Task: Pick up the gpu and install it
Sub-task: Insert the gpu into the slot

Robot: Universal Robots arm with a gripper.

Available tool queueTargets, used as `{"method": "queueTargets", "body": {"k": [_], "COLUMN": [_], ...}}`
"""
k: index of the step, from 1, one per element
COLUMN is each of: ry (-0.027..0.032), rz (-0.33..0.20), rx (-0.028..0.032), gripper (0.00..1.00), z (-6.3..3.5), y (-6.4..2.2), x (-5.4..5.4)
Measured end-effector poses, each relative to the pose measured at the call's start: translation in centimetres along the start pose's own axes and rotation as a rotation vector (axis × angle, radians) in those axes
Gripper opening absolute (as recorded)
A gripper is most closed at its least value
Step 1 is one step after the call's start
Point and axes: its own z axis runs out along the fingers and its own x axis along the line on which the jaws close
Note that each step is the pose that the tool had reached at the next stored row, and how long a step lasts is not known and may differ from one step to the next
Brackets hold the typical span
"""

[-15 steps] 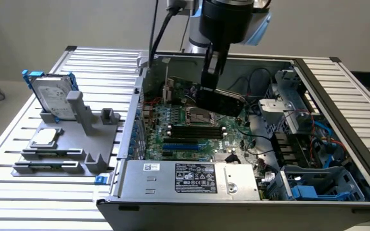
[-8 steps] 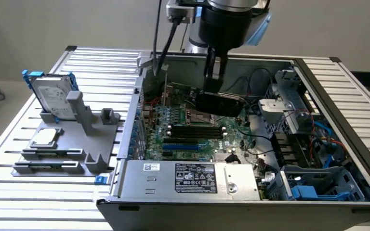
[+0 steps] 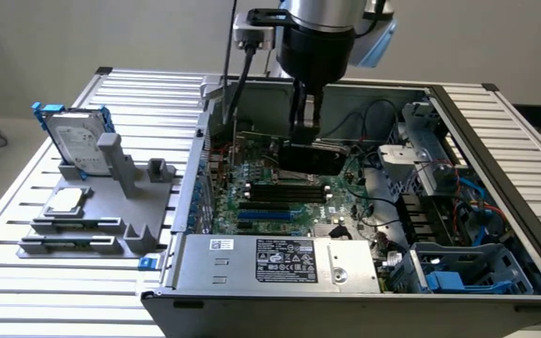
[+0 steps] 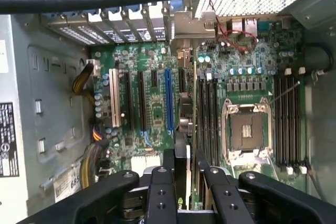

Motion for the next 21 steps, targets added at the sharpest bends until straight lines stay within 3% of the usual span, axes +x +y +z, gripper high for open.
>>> {"method": "queueTargets", "body": {"k": [3, 10, 12, 17, 21], "ry": [0.0003, 0.0029, 0.0031, 0.0037, 0.0036], "rz": [-0.008, -0.088, -0.09, -0.09, -0.09], "rx": [0.0001, 0.001, 0.0015, 0.0015, 0.0031], "gripper": [0.26, 0.26, 0.26, 0.26, 0.26], "z": [0.58, 1.77, 2.06, 2.15, 2.82], "y": [0.82, 0.87, 1.28, 1.37, 1.61], "x": [0.0, 0.1, 0.1, 0.3, 0.8]}}
